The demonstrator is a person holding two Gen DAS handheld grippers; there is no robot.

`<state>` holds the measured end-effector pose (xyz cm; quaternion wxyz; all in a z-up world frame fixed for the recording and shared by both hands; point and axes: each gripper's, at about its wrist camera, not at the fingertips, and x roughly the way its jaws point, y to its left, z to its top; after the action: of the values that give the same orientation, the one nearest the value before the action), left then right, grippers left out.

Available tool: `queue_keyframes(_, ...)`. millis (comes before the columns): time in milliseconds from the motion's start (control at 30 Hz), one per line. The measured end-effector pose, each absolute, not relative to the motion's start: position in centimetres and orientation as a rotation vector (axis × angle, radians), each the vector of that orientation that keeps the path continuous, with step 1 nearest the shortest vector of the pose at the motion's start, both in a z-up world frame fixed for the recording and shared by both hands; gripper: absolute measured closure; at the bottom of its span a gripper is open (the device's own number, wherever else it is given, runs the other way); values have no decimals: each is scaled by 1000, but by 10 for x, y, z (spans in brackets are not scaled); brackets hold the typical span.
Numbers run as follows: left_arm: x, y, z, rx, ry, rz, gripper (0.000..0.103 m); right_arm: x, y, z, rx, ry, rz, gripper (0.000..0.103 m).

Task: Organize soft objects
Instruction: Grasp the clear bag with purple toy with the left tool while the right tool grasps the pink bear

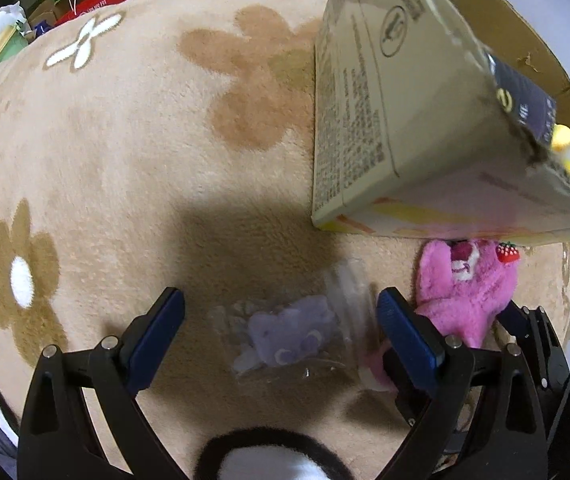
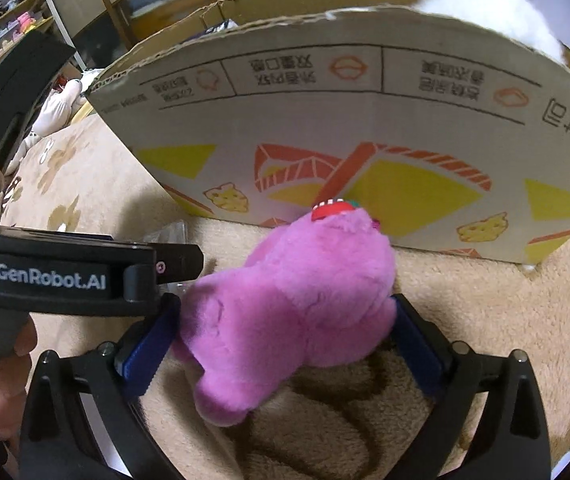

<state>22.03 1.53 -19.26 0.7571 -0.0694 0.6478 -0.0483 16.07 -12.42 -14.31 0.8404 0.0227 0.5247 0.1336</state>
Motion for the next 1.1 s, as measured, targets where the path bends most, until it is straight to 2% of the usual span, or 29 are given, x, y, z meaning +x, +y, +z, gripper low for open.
queue_keyframes(400, 217, 4, -197, -163, 1421, -103, 9, 156, -127, -141, 17, 1112, 282, 1)
queue_keyframes(500, 221, -7, -204, -114, 1427, -66, 21, 154, -123, -140, 0, 1105, 286, 8)
queue_keyframes(667, 214, -11, -200, -93, 1411, -80, 28, 152, -125, -137, 17, 1105, 287, 14)
queue_keyframes(1100, 191, 8, -189, -112, 1382, -99, 34, 139, -141, -126, 56, 1103, 266, 16)
